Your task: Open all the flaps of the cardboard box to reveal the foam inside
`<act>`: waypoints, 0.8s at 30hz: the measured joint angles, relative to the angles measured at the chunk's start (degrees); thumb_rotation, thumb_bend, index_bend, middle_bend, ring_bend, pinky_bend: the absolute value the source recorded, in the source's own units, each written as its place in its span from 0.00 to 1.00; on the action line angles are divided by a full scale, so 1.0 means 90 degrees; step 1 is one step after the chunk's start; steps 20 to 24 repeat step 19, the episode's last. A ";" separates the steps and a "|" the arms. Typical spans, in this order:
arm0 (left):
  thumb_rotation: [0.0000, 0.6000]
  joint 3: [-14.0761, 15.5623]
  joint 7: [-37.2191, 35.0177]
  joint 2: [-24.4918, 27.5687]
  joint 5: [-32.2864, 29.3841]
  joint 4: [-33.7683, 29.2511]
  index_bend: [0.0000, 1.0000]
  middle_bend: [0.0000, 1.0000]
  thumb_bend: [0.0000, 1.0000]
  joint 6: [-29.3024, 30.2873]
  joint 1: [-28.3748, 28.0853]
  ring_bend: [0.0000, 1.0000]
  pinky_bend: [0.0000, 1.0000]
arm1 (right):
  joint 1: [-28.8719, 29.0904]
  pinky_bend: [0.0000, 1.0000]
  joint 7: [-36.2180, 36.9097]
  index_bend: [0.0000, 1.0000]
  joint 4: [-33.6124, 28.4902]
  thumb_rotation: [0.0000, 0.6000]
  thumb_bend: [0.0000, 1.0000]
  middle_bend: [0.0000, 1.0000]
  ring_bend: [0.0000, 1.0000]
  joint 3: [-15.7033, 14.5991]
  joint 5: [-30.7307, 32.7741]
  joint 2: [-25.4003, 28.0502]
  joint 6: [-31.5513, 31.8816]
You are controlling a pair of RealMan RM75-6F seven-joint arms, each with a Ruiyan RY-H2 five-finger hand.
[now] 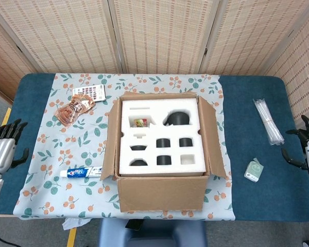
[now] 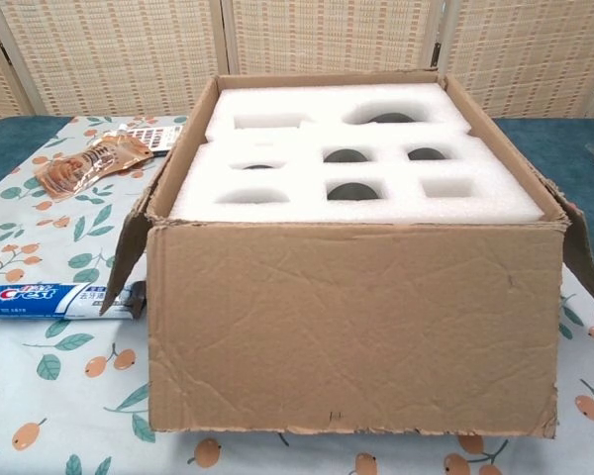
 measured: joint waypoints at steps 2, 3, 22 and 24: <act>1.00 0.0078 0.0097 -0.0077 0.0018 0.0025 0.00 0.00 0.38 0.0362 0.0279 0.00 0.00 | 0.0047 0.00 -0.0396 0.23 -0.0030 0.87 0.42 0.00 0.00 0.0041 0.0190 -0.0091 -0.0078; 1.00 0.0118 0.0183 -0.0149 0.0025 0.0057 0.00 0.00 0.38 0.0601 0.0454 0.00 0.00 | 0.0074 0.00 -0.0640 0.23 -0.0058 0.87 0.42 0.00 0.00 0.0066 0.0302 -0.0146 -0.0116; 1.00 0.0231 -0.0377 -0.0919 0.0924 0.1189 0.00 0.00 0.37 0.1576 0.1384 0.00 0.00 | 0.0010 0.00 -0.1172 0.22 -0.0799 0.87 0.42 0.00 0.00 0.0070 0.0439 -0.0117 -0.0100; 1.00 0.0231 -0.0377 -0.0919 0.0924 0.1189 0.00 0.00 0.37 0.1576 0.1384 0.00 0.00 | 0.0010 0.00 -0.1172 0.22 -0.0799 0.87 0.42 0.00 0.00 0.0070 0.0439 -0.0117 -0.0100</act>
